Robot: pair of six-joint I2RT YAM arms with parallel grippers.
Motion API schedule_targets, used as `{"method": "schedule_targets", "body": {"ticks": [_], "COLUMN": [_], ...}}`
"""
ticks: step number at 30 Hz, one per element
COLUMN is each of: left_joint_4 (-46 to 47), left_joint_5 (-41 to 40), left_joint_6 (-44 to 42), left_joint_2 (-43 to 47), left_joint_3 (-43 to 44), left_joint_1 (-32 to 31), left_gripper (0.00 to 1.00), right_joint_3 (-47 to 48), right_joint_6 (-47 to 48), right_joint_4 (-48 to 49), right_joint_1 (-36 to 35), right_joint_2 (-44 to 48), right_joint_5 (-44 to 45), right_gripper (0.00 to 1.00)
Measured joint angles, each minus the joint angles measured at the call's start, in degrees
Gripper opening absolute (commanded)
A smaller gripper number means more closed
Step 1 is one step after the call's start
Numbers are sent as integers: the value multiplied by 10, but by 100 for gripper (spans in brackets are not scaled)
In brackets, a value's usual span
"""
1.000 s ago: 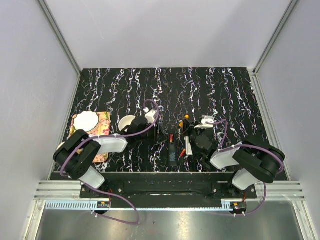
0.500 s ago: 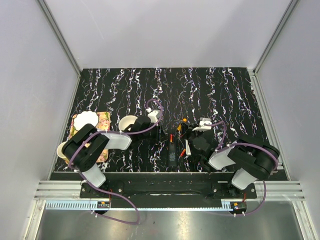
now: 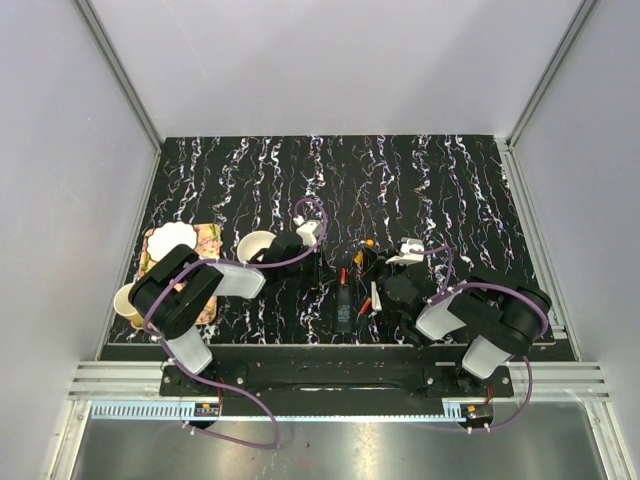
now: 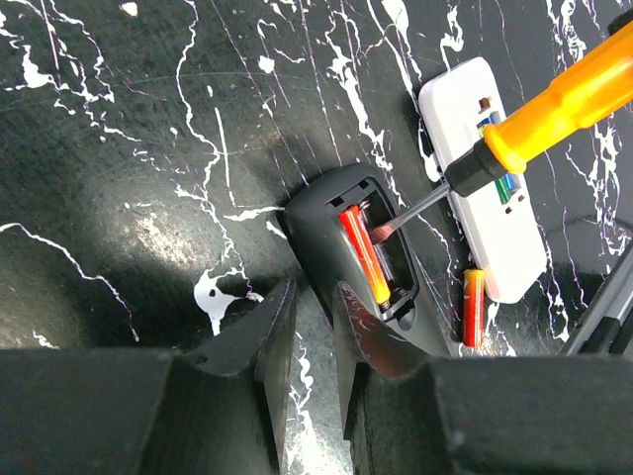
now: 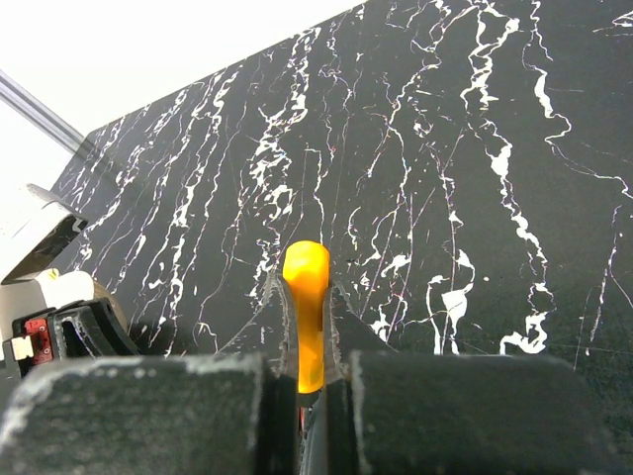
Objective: Unload the batteries from the remote control
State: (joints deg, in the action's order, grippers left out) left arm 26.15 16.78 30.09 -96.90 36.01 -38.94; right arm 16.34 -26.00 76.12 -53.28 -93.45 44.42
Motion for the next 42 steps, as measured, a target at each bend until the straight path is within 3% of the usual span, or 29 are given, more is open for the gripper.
{"method": "schedule_targets", "body": {"ticks": [42], "left_joint_4": [27], "left_joint_5": [10], "left_joint_6": [8], "left_joint_2": [-30], "left_joint_3": [10], "left_joint_1": [12], "left_gripper": [24], "right_joint_3": [-2], "right_joint_6": [12], "right_joint_4": [34], "right_joint_1": [2], "right_joint_2": [-18], "right_joint_5": [-36], "right_gripper": [0]}}
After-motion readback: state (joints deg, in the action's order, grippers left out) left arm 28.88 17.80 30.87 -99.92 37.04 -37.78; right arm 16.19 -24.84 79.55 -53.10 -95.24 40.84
